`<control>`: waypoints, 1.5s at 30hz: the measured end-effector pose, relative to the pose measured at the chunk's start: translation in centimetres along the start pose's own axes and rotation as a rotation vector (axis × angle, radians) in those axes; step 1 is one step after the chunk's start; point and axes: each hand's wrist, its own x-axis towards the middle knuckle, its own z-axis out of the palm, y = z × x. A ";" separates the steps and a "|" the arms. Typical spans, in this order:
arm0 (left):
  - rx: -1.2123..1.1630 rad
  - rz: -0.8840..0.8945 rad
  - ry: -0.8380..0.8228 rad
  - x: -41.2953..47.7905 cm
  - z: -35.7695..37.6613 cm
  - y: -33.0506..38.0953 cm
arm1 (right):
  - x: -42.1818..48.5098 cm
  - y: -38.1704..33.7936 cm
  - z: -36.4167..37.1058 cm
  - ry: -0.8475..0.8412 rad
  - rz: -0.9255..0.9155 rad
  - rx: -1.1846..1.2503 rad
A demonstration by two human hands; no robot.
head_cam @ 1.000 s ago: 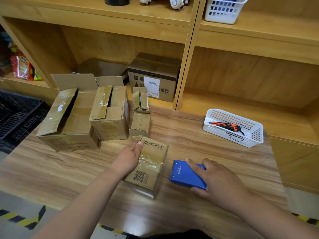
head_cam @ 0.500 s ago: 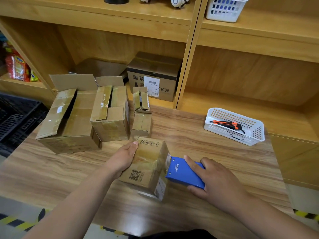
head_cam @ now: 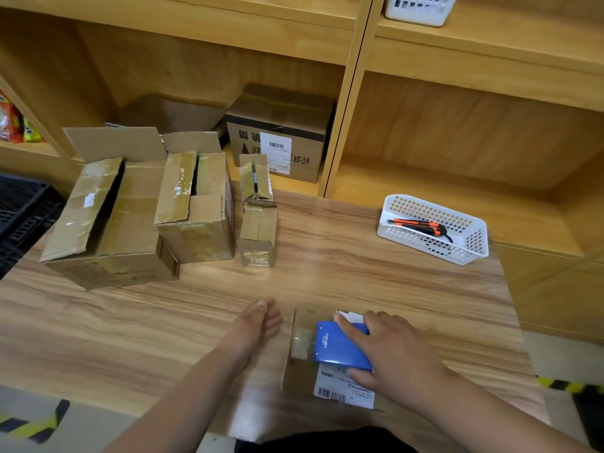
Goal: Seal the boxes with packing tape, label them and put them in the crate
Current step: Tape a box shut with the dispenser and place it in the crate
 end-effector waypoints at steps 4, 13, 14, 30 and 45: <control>0.308 0.178 0.017 -0.7 0.2 1.0 | 0.9 -0.9 0.2 -0.075 -0.036 -0.041; 0.552 0.234 -0.069 -1.6 4.0 -1.0 | 1.4 -0.9 0.2 -0.129 -0.046 -0.050; 0.563 0.223 -0.044 -1.5 4.2 -1.2 | 1.4 -0.8 0.3 -0.126 -0.051 -0.043; 0.837 0.311 0.085 -0.2 4.4 -2.4 | -2.8 5.4 -1.9 -0.284 -0.054 0.096; 0.844 0.449 0.221 -1.2 5.6 -2.4 | -11.1 14.5 1.4 -0.354 0.002 0.052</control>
